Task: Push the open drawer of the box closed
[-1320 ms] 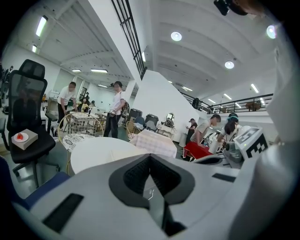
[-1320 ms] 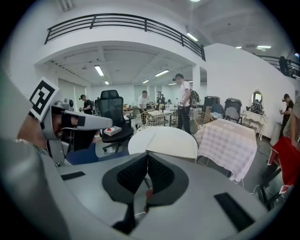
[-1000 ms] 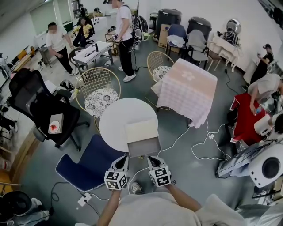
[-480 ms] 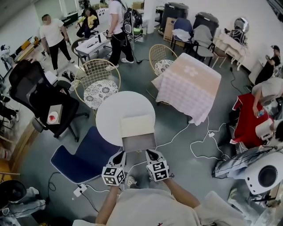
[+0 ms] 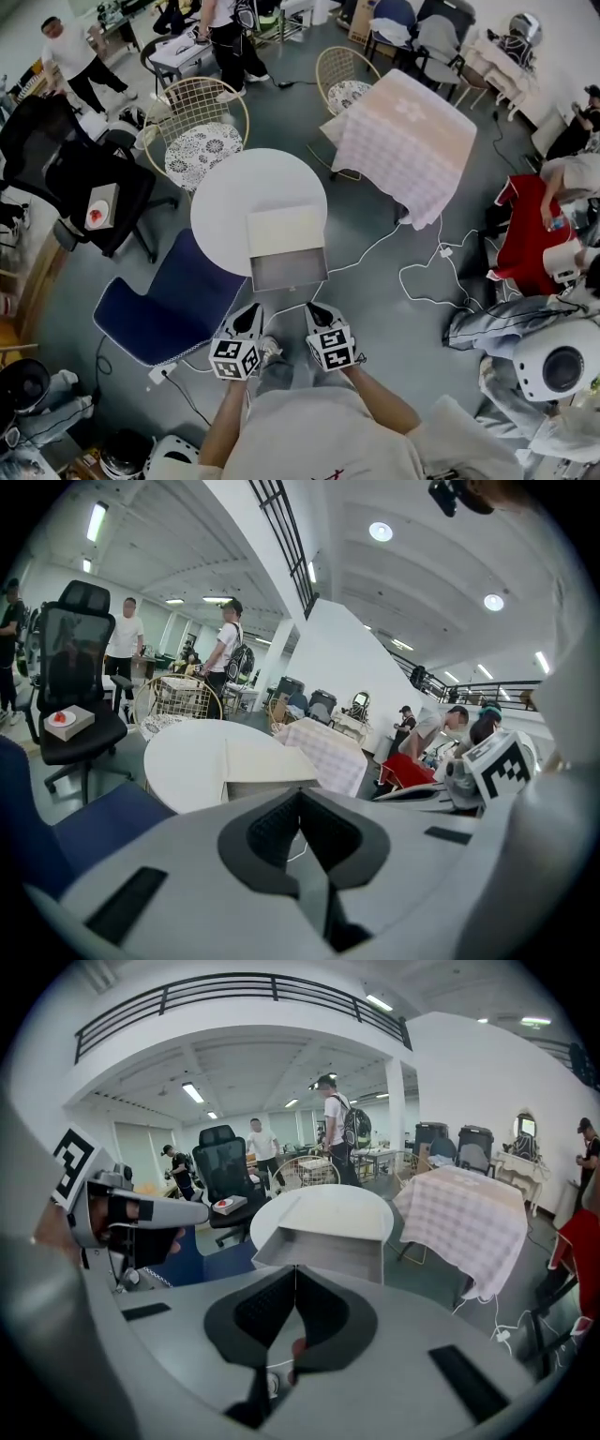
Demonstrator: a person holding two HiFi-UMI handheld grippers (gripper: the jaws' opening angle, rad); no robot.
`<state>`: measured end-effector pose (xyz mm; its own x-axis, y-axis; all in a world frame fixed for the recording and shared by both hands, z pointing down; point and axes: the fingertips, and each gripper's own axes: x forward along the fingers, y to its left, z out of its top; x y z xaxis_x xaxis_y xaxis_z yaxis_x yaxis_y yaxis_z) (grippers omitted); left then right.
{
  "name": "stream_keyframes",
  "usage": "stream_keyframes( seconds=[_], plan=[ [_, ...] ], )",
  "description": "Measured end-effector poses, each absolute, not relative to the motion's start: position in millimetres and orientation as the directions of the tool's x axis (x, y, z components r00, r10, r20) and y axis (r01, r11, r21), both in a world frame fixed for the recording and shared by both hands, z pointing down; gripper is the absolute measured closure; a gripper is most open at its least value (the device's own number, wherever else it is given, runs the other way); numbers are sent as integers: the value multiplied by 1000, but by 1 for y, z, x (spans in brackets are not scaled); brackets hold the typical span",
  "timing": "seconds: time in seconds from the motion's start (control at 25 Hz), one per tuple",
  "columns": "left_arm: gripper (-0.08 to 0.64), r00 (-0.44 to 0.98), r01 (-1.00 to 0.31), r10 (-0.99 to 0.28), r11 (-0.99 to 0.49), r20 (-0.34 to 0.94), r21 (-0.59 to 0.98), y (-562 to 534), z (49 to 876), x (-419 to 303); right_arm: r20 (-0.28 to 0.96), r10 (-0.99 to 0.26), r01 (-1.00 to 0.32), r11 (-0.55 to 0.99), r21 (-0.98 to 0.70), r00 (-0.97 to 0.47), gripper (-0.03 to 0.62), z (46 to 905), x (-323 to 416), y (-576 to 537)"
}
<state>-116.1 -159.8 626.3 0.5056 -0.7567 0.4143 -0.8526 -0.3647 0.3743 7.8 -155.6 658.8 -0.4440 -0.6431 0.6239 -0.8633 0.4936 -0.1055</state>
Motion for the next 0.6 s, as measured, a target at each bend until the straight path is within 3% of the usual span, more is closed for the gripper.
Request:
stream_keyframes(
  seconds=[0.6],
  plan=[
    [548, 538, -831, -683, -334, 494, 444, -123, 674, -99, 722, -554, -875, 461, -150, -416, 575, 724, 7, -129]
  ],
)
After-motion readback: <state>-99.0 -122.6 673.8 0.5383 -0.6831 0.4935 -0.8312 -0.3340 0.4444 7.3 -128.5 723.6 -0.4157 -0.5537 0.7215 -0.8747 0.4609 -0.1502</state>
